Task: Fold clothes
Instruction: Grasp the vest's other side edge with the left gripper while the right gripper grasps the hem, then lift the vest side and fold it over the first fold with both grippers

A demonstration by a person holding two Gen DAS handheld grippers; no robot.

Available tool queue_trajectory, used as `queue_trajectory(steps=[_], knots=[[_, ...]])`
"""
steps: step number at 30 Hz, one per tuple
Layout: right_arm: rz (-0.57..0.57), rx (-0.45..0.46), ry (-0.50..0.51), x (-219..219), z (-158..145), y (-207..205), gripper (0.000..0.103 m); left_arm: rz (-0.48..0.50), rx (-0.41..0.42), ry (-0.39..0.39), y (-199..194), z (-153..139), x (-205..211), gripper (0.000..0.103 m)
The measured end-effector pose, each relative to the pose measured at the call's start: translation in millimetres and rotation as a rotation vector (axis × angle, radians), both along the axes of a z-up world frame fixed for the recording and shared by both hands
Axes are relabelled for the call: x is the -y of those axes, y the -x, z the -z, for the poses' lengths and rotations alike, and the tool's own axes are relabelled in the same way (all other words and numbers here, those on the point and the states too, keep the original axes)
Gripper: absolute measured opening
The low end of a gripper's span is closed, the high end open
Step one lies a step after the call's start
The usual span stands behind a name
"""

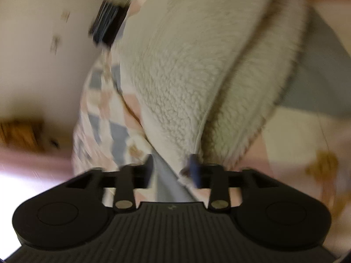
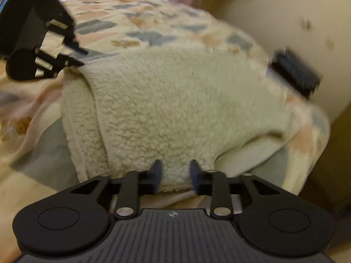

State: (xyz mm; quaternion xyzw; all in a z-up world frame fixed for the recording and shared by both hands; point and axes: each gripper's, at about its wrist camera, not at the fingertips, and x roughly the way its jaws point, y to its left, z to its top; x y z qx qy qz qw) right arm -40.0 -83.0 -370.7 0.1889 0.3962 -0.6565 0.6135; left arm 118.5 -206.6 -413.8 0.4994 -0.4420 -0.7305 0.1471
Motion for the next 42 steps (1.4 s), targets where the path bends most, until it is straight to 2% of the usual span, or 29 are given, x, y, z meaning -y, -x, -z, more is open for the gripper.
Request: queue_trajectory(steps=[1,5,7,8,11,14,17,18,20,21,22,23,24,25,26,28,30,33,38,42], knots=[[-0.034,-0.023,0.008,-4.8,-1.3,-7.5,0.064,0.041,0.027,0.011,-7.0,1.6,-3.6,0.046],[-0.172,-0.117,0.040,-24.0,-6.6,-37.4,0.072,0.188,0.116,0.087,-25.7,19.6,-15.0,0.047],[-0.236,-0.180,0.044,-31.9,-2.9,-53.2,0.085,0.245,0.141,0.151,-28.5,34.1,-15.8,0.049],[-0.264,-0.224,0.038,-34.5,3.6,-61.8,0.087,0.271,0.152,0.180,-29.3,41.1,-15.4,0.051],[-0.309,-0.359,0.044,-34.8,23.7,-78.9,0.092,0.340,0.180,0.237,-30.8,59.7,-11.7,0.058],[-0.310,-0.445,0.036,-26.5,40.4,-85.2,0.096,0.405,0.208,0.290,-35.7,78.5,-8.2,0.059],[-0.294,-0.516,0.027,-14.8,53.6,-87.1,0.096,0.396,0.197,0.294,-30.0,83.0,-0.9,0.058],[-0.290,-0.531,0.029,-11.0,56.6,-86.9,0.095,0.382,0.191,0.291,-26.8,83.0,2.3,0.056],[-0.293,-0.567,0.034,-4.9,63.6,-86.2,0.090,0.348,0.178,0.273,-20.5,79.7,8.9,0.037],[-0.293,-0.576,0.026,-1.5,67.3,-84.4,0.082,0.332,0.169,0.260,-17.9,77.0,11.2,0.035],[-0.290,-0.582,0.015,2.2,70.9,-82.3,0.066,0.317,0.154,0.241,-15.8,72.5,12.1,0.032],[-0.288,-0.588,0.005,5.9,74.6,-80.1,0.059,0.302,0.139,0.220,-13.5,67.4,12.8,0.029],[-0.284,-0.584,-0.006,9.1,76.5,-77.0,0.043,0.284,0.124,0.197,-10.9,61.3,13.3,0.029],[-0.280,-0.578,-0.017,12.1,78.0,-73.6,0.033,0.262,0.110,0.171,-7.8,53.1,13.3,0.028],[-0.283,-0.571,-0.021,12.6,77.9,-70.2,0.033,0.240,0.098,0.148,-3.5,43.6,13.5,0.026],[-0.296,-0.520,-0.025,11.0,69.9,-62.3,0.028,0.197,0.080,0.108,8.7,20.4,14.3,0.026],[-0.299,-0.425,-0.028,12.0,52.3,-48.4,0.026,0.152,0.060,0.064,20.9,-4.0,15.2,0.025],[-0.284,-0.191,-0.035,19.5,14.0,-11.9,0.025,0.080,0.019,0.000,46.3,-45.9,21.6,0.025],[-0.262,0.254,-0.045,36.7,-44.2,71.3,0.024,-0.022,-0.050,-0.047,95.2,-100.5,34.5,0.025],[-0.214,0.506,-0.060,63.3,-71.4,137.8,0.024,-0.091,-0.106,-0.075,154.1,-128.4,51.5,0.025]])
